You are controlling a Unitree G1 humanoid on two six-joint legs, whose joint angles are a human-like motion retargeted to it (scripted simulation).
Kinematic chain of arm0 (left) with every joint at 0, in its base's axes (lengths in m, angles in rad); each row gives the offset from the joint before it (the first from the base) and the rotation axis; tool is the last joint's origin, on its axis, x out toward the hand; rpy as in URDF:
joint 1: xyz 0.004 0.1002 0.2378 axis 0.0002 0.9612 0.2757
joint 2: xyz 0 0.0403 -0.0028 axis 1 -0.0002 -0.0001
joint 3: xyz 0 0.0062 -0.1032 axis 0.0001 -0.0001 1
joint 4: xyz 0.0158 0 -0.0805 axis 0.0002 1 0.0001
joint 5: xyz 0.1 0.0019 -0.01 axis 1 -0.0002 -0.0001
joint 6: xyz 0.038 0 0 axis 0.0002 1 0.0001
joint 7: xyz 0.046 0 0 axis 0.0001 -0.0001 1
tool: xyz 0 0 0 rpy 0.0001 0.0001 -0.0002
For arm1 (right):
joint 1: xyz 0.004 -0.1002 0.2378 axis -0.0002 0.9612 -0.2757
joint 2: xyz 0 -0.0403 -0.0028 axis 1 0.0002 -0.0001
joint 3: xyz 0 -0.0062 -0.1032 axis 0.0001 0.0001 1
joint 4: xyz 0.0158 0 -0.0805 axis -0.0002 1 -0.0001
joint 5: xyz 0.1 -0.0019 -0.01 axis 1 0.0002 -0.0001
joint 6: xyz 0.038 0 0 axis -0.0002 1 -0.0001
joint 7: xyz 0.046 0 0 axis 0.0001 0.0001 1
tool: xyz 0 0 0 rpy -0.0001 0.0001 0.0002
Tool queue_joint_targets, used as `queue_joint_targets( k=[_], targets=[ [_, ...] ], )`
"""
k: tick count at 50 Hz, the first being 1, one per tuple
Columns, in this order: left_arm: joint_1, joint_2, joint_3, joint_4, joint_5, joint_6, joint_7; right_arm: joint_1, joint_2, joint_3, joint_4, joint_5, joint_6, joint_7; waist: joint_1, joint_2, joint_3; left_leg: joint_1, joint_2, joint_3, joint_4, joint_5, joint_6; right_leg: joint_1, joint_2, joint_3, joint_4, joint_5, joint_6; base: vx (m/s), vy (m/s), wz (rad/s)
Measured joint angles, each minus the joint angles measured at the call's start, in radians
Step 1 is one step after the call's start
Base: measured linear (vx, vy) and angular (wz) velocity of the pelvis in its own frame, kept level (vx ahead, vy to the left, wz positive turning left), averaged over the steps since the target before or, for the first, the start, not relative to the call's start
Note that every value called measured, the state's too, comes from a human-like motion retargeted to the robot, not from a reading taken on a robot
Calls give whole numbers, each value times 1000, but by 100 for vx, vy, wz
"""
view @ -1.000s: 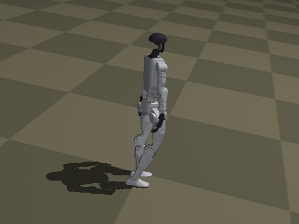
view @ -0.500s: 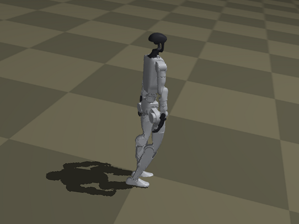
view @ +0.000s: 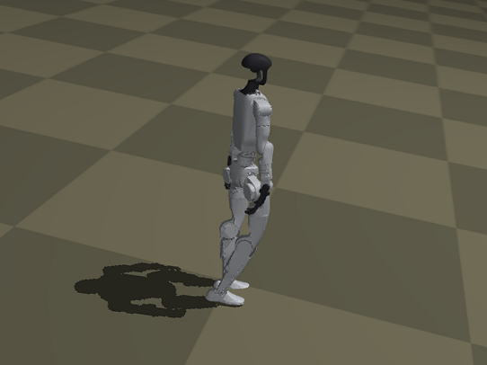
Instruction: In place motions
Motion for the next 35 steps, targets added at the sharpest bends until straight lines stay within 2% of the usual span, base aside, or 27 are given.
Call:
queue_joint_targets(
  k=[35],
  targets=[
    [1, -14, 9, -3, -7, -1, -1, 8, 5, 5, 9, -7, 18, -71, -11, 7, 0, 2, -9, -32, -9, 6, -12, 12, -8, -40, -15, 13, 5, 0, 0, 3]
  ],
)
